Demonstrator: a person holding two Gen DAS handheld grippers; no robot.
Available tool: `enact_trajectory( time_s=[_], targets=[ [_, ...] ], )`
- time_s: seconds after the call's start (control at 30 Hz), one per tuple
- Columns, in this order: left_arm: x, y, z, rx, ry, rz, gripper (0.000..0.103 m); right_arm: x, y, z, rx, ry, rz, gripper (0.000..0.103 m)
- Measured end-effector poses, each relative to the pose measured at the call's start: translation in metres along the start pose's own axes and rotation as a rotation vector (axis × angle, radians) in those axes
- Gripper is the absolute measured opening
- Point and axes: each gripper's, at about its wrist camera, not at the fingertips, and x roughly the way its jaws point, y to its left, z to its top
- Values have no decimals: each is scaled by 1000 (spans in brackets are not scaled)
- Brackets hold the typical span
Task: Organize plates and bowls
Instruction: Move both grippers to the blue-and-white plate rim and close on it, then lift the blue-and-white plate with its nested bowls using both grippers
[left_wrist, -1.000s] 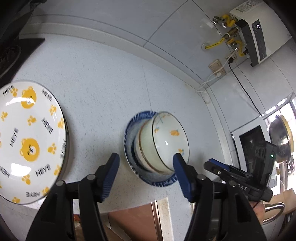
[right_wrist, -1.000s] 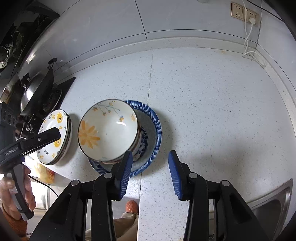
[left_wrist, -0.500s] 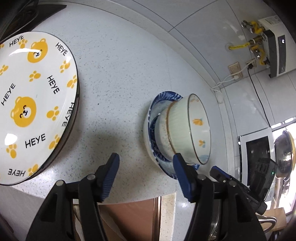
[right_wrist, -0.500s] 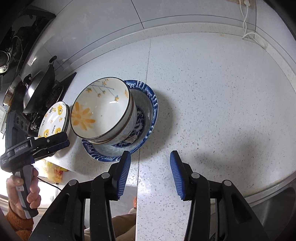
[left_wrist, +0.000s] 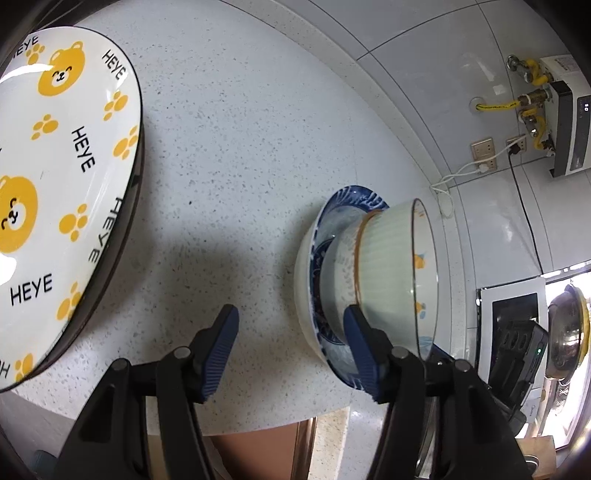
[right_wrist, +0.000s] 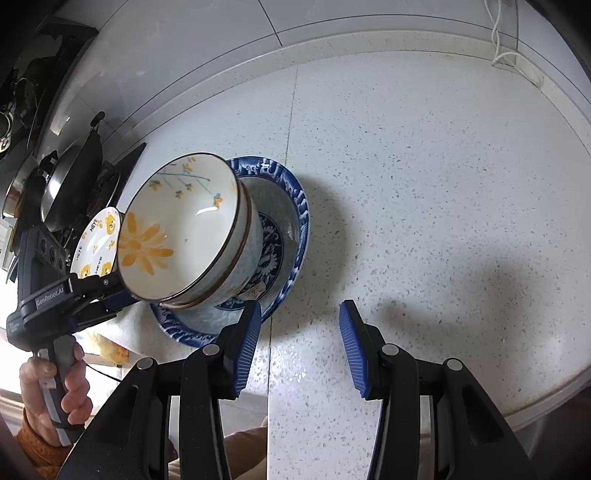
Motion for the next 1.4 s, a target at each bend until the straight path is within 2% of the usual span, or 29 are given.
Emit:
enact_trajectory(
  time_s=[0.13, 0.27, 0.43, 0.6, 0.77, 0.97, 1.17, 1.4],
  targets=[
    [8, 3, 4, -6, 0, 20, 57, 12, -4, 10, 11, 15, 7, 38],
    [16, 8, 8, -27, 2, 28, 57, 23, -8, 19, 31, 36, 39, 31],
    [24, 7, 13, -29, 4, 7, 45, 35, -11, 29, 46, 54, 90, 20],
    [39, 4, 16, -17, 40, -38, 23, 45, -12, 35, 45, 73, 116, 18],
    [44, 2, 19, -7, 50, -74, 12, 51, -11, 38, 33, 91, 145, 14],
    [46, 3, 23, 12, 55, -84, 13, 56, -14, 40, 44, 103, 189, 12],
    [47, -1, 25, 26, 59, -85, 12, 50, -19, 32, 49, 89, 172, 11],
    [45, -10, 27, 35, 60, -97, 12, 41, -12, 39, 66, 65, 156, 11]
  ],
)
